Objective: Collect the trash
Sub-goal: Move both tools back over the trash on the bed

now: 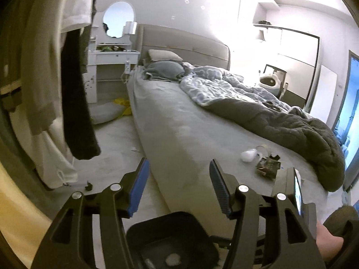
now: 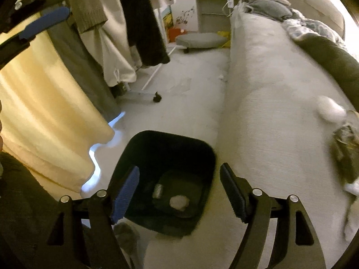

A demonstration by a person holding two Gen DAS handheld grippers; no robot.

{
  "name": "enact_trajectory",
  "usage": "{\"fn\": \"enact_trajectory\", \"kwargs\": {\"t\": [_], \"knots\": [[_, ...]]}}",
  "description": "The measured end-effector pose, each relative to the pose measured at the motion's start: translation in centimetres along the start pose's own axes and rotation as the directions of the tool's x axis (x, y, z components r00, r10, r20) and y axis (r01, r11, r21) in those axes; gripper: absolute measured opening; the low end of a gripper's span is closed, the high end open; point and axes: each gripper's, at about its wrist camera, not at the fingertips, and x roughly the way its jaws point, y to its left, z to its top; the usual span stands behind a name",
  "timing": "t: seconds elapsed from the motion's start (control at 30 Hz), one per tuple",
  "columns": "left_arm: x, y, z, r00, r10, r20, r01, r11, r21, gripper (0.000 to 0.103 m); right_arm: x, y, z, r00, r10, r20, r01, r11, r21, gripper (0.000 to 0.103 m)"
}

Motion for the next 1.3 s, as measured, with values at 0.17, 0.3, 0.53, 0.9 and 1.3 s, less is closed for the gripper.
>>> {"fn": "enact_trajectory", "kwargs": {"t": [0.17,0.3,0.53,0.9,1.3], "knots": [[0.8,-2.7,0.1,0.999,-0.041,-0.002,0.041,0.999,0.023,0.066,-2.6,-2.1,-0.8,0.999,-0.03,0.039,0.029,0.999,0.022,0.076],[1.6,-4.7,0.3,0.998,-0.068,-0.005,0.069,0.997,0.037,0.067,-4.1,-3.2,-1.4,0.995,-0.068,0.066,0.066,0.998,0.021,0.078],[2.7,-7.9,0.2,0.994,-0.112,-0.017,0.113,0.992,0.059,0.072,-7.0,-5.8,-2.1,0.985,-0.117,0.124,0.11,0.992,0.061,0.079],[5.1,-11.9,-0.3,0.984,-0.167,-0.058,0.172,0.982,0.077,0.075,-11.1,-10.8,-3.9,0.964,-0.203,0.169,0.184,0.975,0.12,0.08],[7.6,-17.3,-1.6,0.963,-0.245,-0.115,0.257,0.96,0.107,0.079,-14.3,-16.8,-7.4,0.946,-0.275,0.175,0.239,0.95,0.199,0.082]]}}
